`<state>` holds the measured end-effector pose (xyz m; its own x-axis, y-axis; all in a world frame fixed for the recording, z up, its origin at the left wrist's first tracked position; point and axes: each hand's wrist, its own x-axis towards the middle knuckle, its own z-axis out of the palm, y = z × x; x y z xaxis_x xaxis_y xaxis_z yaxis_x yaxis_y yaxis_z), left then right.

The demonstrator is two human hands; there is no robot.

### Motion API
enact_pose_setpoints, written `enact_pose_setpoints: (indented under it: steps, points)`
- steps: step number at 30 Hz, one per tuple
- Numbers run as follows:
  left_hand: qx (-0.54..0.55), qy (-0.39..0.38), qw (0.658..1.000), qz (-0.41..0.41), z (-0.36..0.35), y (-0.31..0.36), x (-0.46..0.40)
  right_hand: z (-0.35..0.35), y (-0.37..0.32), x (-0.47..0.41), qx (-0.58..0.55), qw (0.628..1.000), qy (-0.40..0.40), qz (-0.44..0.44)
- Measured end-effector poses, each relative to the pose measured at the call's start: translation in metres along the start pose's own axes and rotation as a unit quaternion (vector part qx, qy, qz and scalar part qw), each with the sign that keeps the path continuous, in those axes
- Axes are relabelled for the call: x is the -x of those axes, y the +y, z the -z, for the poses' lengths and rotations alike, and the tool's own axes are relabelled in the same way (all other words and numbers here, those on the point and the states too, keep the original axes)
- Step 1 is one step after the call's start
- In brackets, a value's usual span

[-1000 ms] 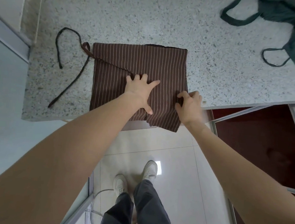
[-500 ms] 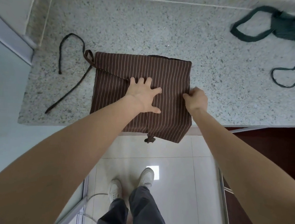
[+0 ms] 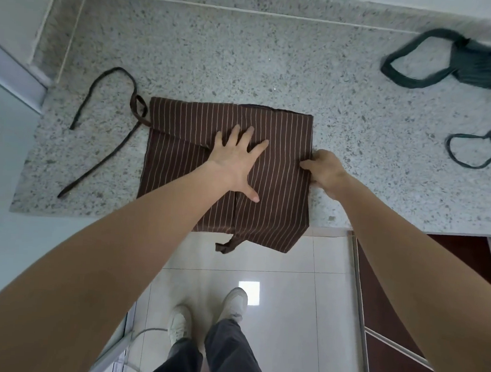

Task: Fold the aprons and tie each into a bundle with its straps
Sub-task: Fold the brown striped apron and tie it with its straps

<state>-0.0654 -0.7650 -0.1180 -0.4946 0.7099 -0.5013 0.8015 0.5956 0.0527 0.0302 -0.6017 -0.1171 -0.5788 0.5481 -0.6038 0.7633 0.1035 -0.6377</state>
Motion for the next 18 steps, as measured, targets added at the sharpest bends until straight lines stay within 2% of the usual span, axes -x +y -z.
enact_pose_setpoints:
  steps: [2,5,7,10,13,18]
  points:
    - [0.0,-0.021,1.0,0.017,0.0,-0.002,-0.003,0.0,-0.001,-0.002,-0.026,1.0,-0.001,-0.015]
    - [-0.033,-0.008,0.999,0.016,0.008,-0.003,-0.007,-0.004,-0.002,-0.005,0.052,0.998,0.036,-0.008]
    - [-0.042,0.009,0.999,0.016,0.013,-0.006,-0.011,-0.007,-0.004,-0.006,0.061,0.997,0.046,0.008]
    - [-0.051,0.025,0.998,0.017,0.014,-0.011,-0.017,-0.005,-0.009,-0.011,0.0,0.996,0.052,0.076]
    - [-0.048,0.009,0.999,0.023,0.011,-0.012,-0.023,-0.001,-0.015,-0.021,-0.034,0.988,0.013,0.152]
    - [-0.014,-0.049,0.998,0.044,0.013,-0.017,-0.033,-0.001,-0.013,-0.039,-0.097,0.986,-0.018,0.135]
